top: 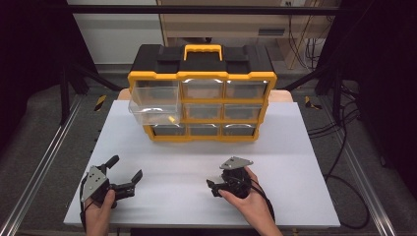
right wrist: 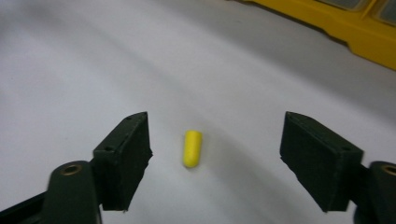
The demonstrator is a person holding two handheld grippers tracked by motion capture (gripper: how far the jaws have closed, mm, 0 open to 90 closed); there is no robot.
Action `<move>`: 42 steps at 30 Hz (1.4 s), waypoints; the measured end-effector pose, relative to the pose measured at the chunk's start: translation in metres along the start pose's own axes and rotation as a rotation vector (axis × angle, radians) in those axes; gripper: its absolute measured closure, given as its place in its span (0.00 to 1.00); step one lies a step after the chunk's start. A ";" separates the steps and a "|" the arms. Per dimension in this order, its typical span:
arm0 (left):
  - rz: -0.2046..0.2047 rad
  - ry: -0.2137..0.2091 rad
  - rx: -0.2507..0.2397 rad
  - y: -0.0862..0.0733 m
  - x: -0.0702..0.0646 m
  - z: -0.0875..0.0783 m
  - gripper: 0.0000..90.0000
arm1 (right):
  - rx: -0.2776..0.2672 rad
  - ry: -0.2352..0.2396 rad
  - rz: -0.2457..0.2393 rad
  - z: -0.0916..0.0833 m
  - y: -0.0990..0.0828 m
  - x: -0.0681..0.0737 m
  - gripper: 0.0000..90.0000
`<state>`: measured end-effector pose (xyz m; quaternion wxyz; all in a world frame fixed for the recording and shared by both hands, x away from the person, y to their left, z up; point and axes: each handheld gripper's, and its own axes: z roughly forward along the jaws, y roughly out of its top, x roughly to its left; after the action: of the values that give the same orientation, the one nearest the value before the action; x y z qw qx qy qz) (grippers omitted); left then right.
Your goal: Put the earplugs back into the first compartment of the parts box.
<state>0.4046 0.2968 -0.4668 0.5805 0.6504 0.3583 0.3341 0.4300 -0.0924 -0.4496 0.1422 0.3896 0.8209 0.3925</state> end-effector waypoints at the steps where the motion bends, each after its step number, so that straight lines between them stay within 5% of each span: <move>1: 0.000 0.000 0.000 0.000 0.000 0.000 0.01 | 0.001 0.004 0.003 0.001 -0.001 0.000 0.30; 11: 0.002 -0.002 -0.002 0.001 0.000 0.000 0.01 | -0.006 0.074 0.077 0.008 -0.006 0.002 0.51; 12: 0.003 -0.002 0.000 0.000 0.000 0.000 0.01 | 0.003 0.036 0.040 0.011 -0.006 0.005 0.52; 20: 0.002 -0.003 0.000 0.000 0.000 0.000 0.01 | 0.031 0.024 -0.008 0.022 -0.007 0.012 0.67; 29: 0.005 -0.003 0.005 0.000 0.000 0.000 0.01 | 0.071 0.018 -0.007 0.031 -0.012 0.009 0.81; 31: 0.006 -0.004 0.006 0.000 0.000 0.001 0.01 | 0.063 0.032 -0.001 0.031 -0.013 0.007 0.89; 34: 0.007 -0.004 0.007 0.000 -0.001 0.001 0.01 | 0.063 0.033 -0.009 0.030 -0.013 0.007 0.90; 42: 0.002 -0.005 0.008 0.000 0.000 0.002 0.01 | -0.044 0.037 -0.014 0.012 0.008 0.004 0.91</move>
<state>0.4060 0.2957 -0.4671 0.5783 0.6539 0.3576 0.3317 0.4383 -0.0801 -0.4516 0.1379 0.3732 0.8174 0.4165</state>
